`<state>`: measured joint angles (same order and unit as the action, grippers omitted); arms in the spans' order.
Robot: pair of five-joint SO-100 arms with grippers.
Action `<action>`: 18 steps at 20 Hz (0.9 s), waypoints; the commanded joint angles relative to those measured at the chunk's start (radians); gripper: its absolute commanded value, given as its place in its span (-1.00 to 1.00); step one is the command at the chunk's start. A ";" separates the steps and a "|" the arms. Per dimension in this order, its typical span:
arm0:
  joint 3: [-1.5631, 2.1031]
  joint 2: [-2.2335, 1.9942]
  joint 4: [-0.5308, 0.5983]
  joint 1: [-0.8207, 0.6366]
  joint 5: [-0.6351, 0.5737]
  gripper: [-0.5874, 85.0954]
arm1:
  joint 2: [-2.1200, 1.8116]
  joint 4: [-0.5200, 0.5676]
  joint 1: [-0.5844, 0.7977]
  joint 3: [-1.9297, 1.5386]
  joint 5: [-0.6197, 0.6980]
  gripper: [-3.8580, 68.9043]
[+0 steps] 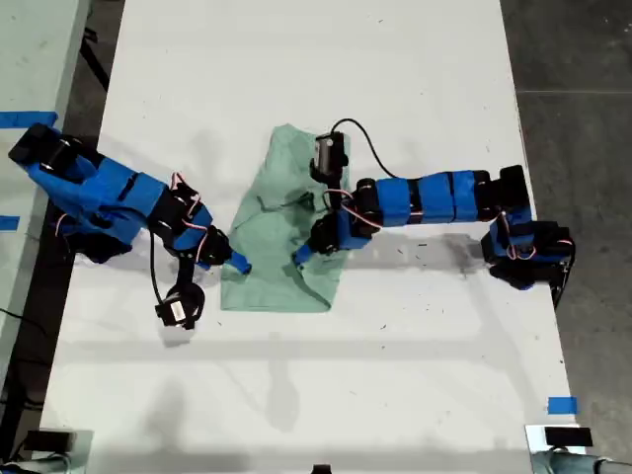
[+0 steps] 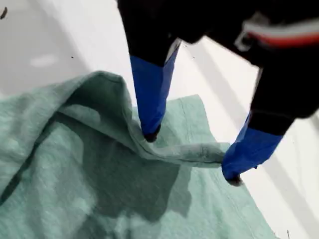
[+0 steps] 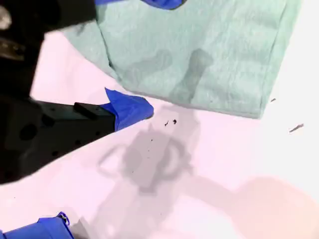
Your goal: Fold tshirt
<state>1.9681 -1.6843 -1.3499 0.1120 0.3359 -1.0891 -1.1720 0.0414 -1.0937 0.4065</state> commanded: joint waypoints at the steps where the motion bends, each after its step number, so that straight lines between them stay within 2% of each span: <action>1: -0.087 0.017 -0.035 0.018 0.008 -0.28 | -0.107 -0.051 0.002 0.052 0.008 -0.16; 16: -0.244 0.365 -0.015 0.087 0.003 -0.29 | -0.179 -0.120 -0.034 0.066 0.029 -0.24; 17: -0.244 0.383 -0.002 0.094 0.006 -0.32 | -0.181 -0.127 -0.037 0.064 0.026 -0.25; 18: -0.244 0.400 0.015 0.095 0.011 -0.47 | -0.183 -0.133 -0.041 0.064 0.025 -0.25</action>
<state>1.7733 -1.2809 -1.3637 0.1856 0.3390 -1.1474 -1.2870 0.0337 -1.0937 0.4310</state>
